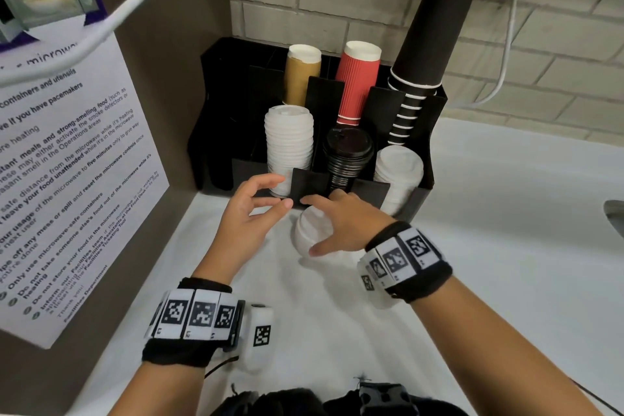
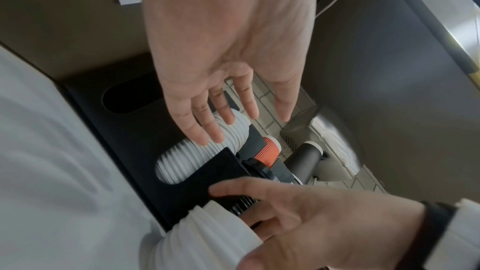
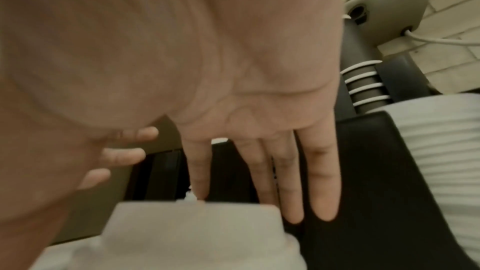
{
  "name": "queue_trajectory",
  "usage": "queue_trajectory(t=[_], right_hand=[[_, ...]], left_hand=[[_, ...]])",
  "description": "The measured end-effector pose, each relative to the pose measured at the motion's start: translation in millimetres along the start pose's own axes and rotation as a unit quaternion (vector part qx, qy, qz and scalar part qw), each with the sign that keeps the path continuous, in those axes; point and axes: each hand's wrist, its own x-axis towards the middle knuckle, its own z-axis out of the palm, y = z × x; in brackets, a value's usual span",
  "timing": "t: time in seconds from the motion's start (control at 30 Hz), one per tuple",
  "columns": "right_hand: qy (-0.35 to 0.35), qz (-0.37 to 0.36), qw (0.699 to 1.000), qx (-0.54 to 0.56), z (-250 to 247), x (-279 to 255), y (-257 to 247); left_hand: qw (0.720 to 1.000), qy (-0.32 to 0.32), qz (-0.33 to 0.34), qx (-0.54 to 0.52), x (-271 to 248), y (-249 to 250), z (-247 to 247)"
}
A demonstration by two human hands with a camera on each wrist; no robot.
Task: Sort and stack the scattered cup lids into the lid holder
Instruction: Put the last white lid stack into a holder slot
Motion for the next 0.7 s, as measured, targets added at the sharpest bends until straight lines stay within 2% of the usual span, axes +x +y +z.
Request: queue_trajectory(t=[0.2, 0.43, 0.6, 0.7], right_hand=[[-0.036, 0.037, 0.999, -0.006, 2.4, 11.7, -7.2], [-0.024, 0.046, 0.999, 0.007, 6.8, 12.8, -4.6], [0.061, 0.036, 0.986, 0.149, -3.7, -1.3, 10.3], [0.113, -0.026, 0.951, 0.285, -8.3, -17.1, 14.9]], left_hand=[[1.000, -0.005, 0.004, -0.001, 0.2, 2.1, 0.0], [1.000, -0.015, 0.007, -0.002, 2.0, 0.6, 2.6], [0.999, -0.033, 0.001, -0.009, 3.6, 2.4, 3.0], [0.992, -0.118, -0.020, -0.030, 3.2, 2.6, 5.2]])
